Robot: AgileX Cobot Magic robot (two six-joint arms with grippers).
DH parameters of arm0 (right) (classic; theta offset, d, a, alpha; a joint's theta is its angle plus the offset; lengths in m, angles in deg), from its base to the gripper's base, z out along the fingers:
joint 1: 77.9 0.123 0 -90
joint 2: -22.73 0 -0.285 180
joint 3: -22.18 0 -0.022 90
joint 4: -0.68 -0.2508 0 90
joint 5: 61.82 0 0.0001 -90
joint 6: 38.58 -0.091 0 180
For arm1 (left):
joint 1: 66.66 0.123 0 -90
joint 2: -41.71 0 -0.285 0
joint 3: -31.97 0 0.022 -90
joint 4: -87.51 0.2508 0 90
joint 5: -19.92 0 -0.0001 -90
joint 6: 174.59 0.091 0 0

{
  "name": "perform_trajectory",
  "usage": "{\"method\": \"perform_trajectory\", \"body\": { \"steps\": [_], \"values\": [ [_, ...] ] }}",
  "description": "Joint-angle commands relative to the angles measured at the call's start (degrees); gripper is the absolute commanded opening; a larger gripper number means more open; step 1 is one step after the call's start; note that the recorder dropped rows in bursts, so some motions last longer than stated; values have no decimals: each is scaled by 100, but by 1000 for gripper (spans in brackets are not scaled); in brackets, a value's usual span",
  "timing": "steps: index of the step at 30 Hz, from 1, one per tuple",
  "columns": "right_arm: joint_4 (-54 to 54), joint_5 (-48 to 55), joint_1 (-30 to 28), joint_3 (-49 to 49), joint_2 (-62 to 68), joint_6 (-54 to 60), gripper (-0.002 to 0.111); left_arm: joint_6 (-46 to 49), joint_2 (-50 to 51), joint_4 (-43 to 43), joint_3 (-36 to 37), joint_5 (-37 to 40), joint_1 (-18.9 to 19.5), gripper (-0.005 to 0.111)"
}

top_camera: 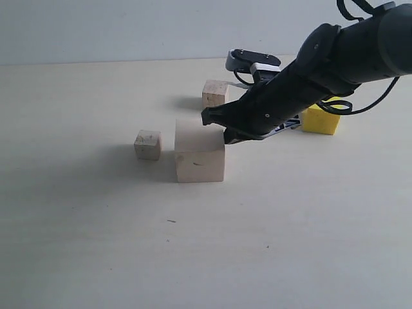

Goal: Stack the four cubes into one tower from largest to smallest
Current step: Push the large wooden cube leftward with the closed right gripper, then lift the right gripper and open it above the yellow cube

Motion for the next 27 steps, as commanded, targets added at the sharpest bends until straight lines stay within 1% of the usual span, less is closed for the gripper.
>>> {"method": "perform_trajectory", "body": {
  "steps": [1,7,13,15,20,27],
  "values": [
    [-18,-4,6,42,10,-19,0,24,-31,24,14,-53,-35,0],
    [22,128,6,42,-28,-9,0,24,-31,24,14,-53,-35,0],
    [206,162,6,42,-576,-46,0,24,-31,24,14,-53,-35,0],
    [522,117,6,42,-864,-216,0,24,-31,24,14,-53,-35,0],
    [1768,74,6,42,-1408,-1079,0,24,-31,24,14,-53,-35,0],
    [2833,314,6,42,-1375,-1836,0,24,-31,24,14,-53,-35,0]
  ]
}}
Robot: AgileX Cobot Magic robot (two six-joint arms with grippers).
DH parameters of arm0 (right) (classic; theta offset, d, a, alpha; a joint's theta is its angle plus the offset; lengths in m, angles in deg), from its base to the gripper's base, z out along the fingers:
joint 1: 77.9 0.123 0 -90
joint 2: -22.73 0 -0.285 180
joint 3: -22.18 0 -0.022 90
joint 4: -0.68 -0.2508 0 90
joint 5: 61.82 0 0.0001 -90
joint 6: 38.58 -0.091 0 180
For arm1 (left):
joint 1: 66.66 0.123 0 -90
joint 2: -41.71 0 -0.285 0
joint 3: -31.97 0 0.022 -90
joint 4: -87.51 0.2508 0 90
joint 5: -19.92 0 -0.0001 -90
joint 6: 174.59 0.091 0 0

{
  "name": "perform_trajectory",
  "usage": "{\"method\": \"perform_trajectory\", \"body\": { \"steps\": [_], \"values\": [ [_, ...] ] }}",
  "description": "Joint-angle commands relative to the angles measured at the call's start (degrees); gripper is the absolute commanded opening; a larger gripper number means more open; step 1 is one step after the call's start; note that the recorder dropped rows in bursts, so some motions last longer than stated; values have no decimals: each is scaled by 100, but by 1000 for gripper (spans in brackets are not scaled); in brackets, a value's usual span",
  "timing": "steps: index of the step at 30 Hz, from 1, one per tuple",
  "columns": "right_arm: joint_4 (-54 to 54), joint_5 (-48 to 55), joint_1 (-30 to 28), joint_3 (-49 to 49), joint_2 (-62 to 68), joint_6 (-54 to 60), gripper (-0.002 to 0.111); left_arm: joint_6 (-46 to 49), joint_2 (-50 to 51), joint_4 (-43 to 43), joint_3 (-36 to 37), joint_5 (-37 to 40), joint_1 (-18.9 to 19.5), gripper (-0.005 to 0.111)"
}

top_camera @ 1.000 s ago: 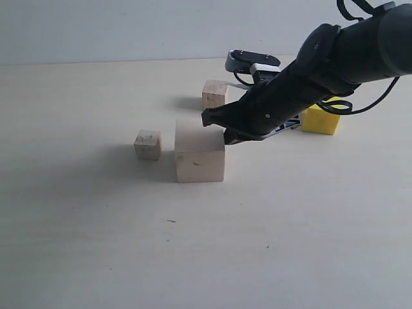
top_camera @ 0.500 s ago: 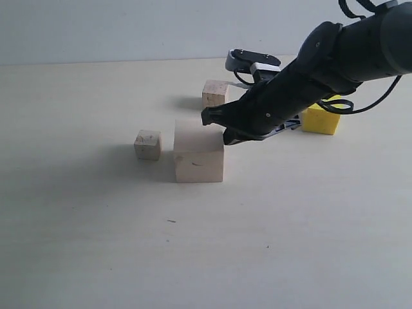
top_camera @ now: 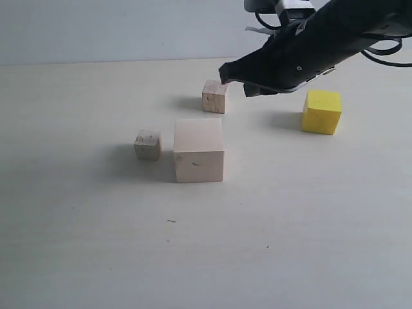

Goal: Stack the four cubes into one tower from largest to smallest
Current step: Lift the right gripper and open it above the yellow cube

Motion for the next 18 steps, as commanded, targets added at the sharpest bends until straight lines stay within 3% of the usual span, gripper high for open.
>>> {"method": "perform_trajectory", "body": {
  "steps": [1,8,14,18],
  "values": [
    [669,121,6,22,50,-381,0,24,-31,24,14,-53,-35,0],
    [1695,130,-125,22,-74,-1393,0,24,-31,24,14,-53,-35,0],
    [2005,160,-732,22,-353,-1730,0,24,-31,24,14,-53,-35,0],
    [2005,699,-1111,337,-378,-1766,0,24,-31,24,14,-53,-35,0]
  ]
}}
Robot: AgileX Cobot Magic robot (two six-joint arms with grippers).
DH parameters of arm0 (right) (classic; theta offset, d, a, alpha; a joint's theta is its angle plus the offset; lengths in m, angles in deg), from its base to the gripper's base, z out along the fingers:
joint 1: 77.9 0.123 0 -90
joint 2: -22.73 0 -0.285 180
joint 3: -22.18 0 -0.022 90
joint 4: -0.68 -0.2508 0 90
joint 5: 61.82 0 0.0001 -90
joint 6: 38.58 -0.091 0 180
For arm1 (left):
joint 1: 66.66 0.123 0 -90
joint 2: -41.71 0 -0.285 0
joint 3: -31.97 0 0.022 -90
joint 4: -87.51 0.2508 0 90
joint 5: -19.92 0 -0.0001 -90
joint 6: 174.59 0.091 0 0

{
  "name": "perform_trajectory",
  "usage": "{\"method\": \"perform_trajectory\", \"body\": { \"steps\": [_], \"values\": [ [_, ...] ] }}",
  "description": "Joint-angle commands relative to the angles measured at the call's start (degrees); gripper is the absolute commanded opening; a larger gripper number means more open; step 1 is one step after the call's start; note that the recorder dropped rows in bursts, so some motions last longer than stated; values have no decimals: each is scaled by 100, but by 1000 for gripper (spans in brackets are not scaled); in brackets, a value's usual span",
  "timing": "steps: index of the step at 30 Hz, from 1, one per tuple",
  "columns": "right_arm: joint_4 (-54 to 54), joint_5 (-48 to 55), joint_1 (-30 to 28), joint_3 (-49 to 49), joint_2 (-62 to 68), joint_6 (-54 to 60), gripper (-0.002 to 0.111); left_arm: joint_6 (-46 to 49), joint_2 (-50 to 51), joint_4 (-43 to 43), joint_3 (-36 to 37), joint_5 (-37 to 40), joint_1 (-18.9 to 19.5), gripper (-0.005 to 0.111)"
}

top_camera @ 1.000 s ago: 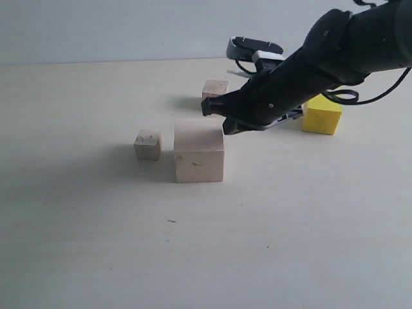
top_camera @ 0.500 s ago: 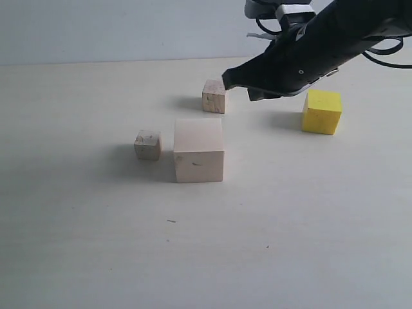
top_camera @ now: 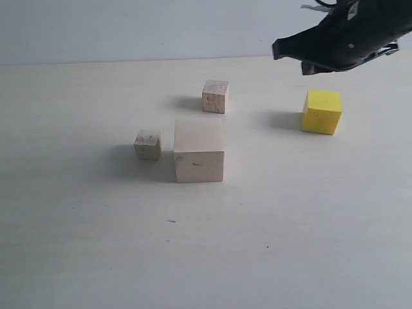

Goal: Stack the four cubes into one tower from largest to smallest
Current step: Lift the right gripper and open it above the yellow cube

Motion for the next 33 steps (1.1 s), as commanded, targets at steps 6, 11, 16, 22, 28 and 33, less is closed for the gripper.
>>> {"method": "perform_trajectory", "body": {
  "steps": [6,11,16,22,28,33],
  "values": [
    [417,2107,-340,2160,512,-321,0,24,-31,24,14,-53,-35,0],
    [1023,3257,-340,3266,1473,-1086,0,24,-31,24,14,-53,-35,0],
    [1083,3349,-340,3289,2054,-1274,14,24,-31,24,14,-53,-35,0],
    [1583,3297,-340,3289,2227,-1377,63,24,-31,24,14,-53,-35,0],
    [1898,3099,-399,3289,2250,-2038,82,24,-31,24,14,-53,-35,0],
    [1076,3024,-816,3294,2432,-1801,81,24,-31,24,14,-53,-35,0]
  ]
}}
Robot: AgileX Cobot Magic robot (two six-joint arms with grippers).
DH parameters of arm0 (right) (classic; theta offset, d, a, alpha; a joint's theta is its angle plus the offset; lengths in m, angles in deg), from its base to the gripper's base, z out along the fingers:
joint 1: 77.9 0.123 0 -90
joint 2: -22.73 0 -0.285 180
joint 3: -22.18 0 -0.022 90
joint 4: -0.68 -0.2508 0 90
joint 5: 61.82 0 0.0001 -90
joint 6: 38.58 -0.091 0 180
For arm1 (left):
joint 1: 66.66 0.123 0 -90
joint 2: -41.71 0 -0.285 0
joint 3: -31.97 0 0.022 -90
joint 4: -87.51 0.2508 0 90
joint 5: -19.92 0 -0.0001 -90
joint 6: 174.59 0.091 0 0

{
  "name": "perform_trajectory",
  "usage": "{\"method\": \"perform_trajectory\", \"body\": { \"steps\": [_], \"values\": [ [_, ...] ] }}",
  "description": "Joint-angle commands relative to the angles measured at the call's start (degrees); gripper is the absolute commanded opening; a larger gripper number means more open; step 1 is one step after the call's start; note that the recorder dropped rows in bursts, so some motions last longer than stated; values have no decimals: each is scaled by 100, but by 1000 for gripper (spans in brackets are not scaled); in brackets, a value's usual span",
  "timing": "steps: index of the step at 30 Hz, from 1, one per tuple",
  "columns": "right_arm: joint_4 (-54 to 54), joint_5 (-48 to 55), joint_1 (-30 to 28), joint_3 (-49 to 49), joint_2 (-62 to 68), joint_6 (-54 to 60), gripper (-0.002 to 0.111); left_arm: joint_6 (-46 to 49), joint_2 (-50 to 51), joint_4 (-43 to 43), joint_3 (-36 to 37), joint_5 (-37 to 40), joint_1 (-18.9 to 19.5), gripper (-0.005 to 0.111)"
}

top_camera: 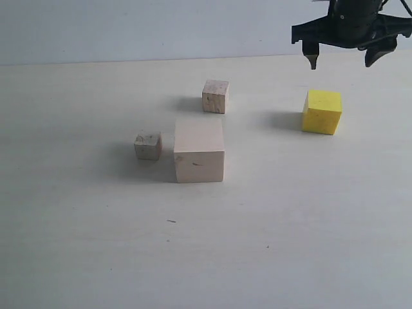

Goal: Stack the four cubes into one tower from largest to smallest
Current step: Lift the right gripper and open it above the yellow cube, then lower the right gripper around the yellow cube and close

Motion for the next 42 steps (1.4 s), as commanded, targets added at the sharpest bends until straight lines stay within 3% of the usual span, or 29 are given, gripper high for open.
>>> {"method": "perform_trajectory", "body": {
  "steps": [1,4,10,23,42],
  "values": [
    [-845,-128,-426,70,192,345,81,24,-31,24,14,-53,-35,0],
    [-1397,-260,-589,70,311,755,81,24,-31,24,14,-53,-35,0],
    [-1447,-470,-613,187,511,1081,81,24,-31,24,14,-53,-35,0],
    [-1783,444,-616,1520,1504,1323,81,24,-31,24,14,-53,-35,0],
    [-1783,874,-616,1553,1722,1226,81,24,-31,24,14,-53,-35,0]
  ]
}}
